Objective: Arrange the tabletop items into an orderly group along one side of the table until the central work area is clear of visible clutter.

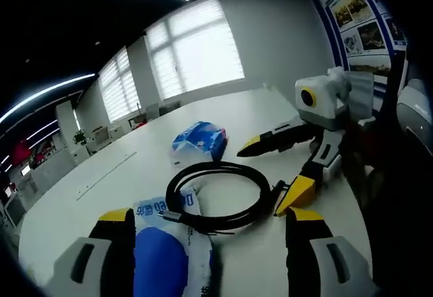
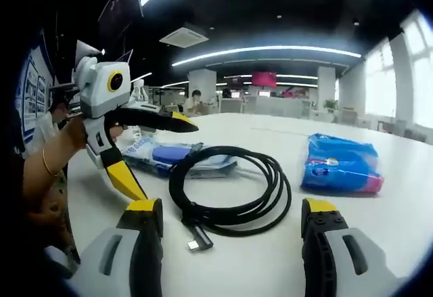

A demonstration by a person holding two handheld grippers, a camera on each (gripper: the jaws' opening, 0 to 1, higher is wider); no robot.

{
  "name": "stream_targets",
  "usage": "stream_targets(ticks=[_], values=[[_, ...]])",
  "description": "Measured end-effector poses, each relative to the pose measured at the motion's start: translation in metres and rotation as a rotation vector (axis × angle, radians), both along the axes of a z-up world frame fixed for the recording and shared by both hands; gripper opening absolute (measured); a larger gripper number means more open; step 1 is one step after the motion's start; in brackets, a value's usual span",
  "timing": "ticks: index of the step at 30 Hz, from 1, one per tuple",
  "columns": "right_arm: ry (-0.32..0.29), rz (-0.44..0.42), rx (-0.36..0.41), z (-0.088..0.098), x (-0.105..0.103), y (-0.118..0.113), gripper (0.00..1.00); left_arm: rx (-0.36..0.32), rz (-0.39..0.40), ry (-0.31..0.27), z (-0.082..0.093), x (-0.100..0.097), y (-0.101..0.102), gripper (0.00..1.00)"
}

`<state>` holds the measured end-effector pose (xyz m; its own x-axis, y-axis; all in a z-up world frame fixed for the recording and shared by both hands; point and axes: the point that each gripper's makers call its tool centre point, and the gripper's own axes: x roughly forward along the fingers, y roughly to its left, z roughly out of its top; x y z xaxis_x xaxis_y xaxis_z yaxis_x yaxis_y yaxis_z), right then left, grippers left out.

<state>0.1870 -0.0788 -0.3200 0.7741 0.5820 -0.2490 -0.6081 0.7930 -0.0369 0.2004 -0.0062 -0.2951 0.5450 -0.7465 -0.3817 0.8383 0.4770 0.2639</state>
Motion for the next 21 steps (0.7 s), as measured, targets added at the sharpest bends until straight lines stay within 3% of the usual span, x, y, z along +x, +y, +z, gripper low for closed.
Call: stream_targets(ticks=[4, 5, 6, 8, 14, 21], values=[[0.054, 0.018, -0.041, -0.009, 0.002, -0.002, 0.8, 0.032, -0.054, 0.034, -0.007, 0.002, -0.006, 0.91], [0.114, 0.033, -0.067, -0.019, -0.002, -0.003, 0.81, 0.027, -0.069, 0.059, -0.01, 0.003, -0.009, 0.9], [0.085, 0.039, 0.003, -0.008, 0.003, 0.001, 0.8, 0.026, -0.081, 0.074, -0.012, 0.003, -0.01, 0.88], [0.081, 0.047, -0.033, -0.01, 0.004, -0.002, 0.8, 0.021, -0.1, 0.092, -0.014, 0.005, -0.013, 0.84], [0.07, 0.099, -0.029, -0.011, 0.003, -0.003, 0.73, -0.004, -0.114, 0.135, -0.018, 0.005, -0.019, 0.8], [0.067, 0.087, -0.024, -0.012, 0.004, 0.0, 0.67, -0.041, -0.11, 0.174, -0.021, 0.007, -0.022, 0.77]])
